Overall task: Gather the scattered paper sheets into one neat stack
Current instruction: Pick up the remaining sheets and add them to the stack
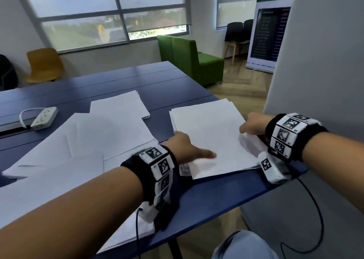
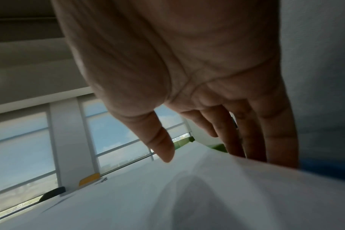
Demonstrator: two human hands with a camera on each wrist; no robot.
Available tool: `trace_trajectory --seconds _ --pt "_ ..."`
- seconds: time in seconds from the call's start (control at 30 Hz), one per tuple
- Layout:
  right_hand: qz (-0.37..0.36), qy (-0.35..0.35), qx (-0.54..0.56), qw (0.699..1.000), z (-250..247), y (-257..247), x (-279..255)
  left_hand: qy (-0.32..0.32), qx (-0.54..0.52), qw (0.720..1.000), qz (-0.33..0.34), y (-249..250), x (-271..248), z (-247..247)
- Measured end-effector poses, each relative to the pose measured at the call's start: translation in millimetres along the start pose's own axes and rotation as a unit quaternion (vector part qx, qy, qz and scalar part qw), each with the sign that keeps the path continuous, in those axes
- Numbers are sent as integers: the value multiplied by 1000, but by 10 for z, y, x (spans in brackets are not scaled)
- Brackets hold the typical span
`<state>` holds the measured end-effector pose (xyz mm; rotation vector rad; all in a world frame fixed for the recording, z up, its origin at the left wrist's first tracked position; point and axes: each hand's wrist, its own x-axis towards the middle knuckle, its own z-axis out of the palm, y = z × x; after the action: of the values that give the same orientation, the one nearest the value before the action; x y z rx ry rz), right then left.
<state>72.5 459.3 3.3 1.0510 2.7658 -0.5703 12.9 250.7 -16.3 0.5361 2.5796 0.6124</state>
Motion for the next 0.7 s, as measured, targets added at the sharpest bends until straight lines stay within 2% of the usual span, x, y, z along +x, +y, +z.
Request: trace_trajectory --seconds 0.07,0.13,0.23,0.37,0.47,0.6,0.7 --pt "-10 -9 3 1000 9 -54 -13 -32 82 996 20 34 -141 78" --pt "-15 -15 16 1000 31 -103 -14 -18 154 987 49 85 -210 170" --pt "-13 -9 13 1000 41 -140 -21 6 181 982 51 112 -197 204" --pt "-18 -18 -35 999 64 -257 -55 3 134 989 58 10 -262 62" --pt "-45 -3 -65 997 95 -524 -154 1 87 995 43 -109 -409 -140" --pt "-131 11 -81 988 186 -1077 -276 57 24 998 25 -443 -488 -514" --pt "-166 -4 -38 985 312 -1533 -302 103 -2 994 -21 -810 -550 -839"
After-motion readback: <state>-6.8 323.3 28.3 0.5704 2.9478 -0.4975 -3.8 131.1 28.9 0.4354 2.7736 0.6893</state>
